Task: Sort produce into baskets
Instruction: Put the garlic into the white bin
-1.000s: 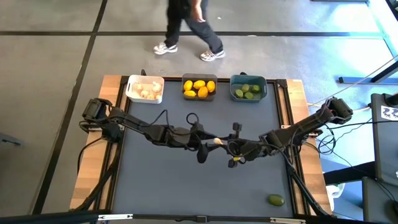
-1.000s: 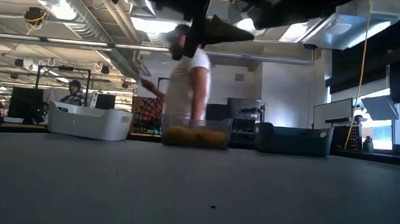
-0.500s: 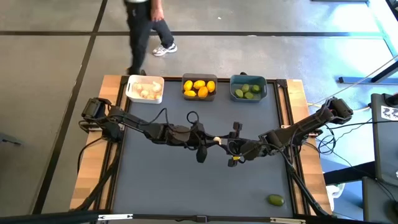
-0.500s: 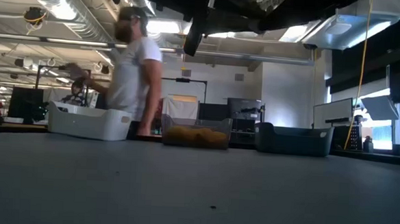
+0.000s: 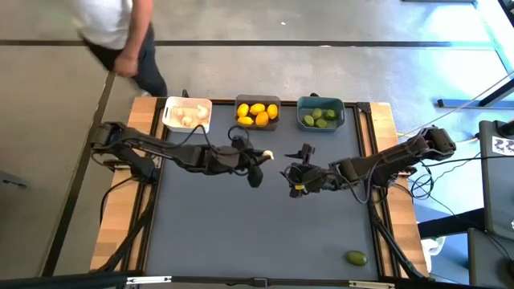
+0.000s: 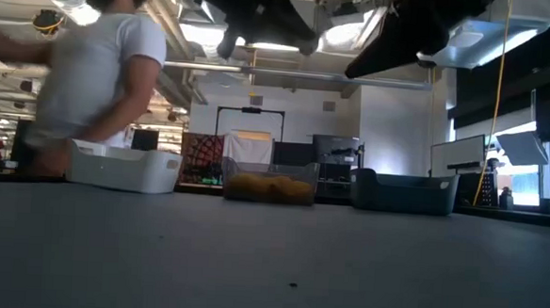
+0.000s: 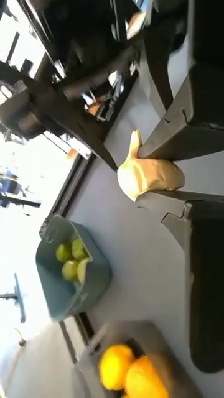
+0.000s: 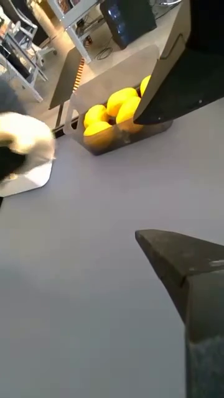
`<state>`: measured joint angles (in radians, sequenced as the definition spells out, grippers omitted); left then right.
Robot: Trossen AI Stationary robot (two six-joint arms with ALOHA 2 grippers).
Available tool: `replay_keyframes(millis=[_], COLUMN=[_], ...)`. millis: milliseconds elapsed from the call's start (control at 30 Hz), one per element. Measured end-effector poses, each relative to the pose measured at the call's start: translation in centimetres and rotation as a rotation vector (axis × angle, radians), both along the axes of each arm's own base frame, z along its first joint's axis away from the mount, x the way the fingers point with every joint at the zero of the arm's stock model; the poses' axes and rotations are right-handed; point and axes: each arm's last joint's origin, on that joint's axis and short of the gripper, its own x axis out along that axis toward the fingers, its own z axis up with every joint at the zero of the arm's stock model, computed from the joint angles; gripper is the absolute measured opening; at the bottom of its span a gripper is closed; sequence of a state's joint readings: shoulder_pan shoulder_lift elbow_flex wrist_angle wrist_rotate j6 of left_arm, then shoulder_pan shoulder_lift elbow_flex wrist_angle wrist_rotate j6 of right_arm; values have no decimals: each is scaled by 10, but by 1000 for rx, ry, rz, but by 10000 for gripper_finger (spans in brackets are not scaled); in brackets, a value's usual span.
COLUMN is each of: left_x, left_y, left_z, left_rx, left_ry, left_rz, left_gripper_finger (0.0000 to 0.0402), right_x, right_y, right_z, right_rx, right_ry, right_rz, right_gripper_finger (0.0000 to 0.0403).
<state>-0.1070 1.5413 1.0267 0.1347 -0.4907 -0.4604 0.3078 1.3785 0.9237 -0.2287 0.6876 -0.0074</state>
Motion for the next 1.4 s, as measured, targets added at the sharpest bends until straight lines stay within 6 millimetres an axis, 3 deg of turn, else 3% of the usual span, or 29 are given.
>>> replay_keyframes(millis=[600,1233,1400], left_x=[-3,-3,-8], left_y=[5,4,5], left_z=[6,6,15], left_rx=[-118,-110,-96], left_ry=[-80,-78,-92], left_rz=[78,73,75], left_gripper_finger=[72,72,72], right_x=[0,0,0], right_y=[-1,-2,-2], right_z=[-1,-1,-1], right_rx=[16,15,15], right_ry=[9,10,10], right_rz=[12,12,12], right_gripper_finger=[294,294,294])
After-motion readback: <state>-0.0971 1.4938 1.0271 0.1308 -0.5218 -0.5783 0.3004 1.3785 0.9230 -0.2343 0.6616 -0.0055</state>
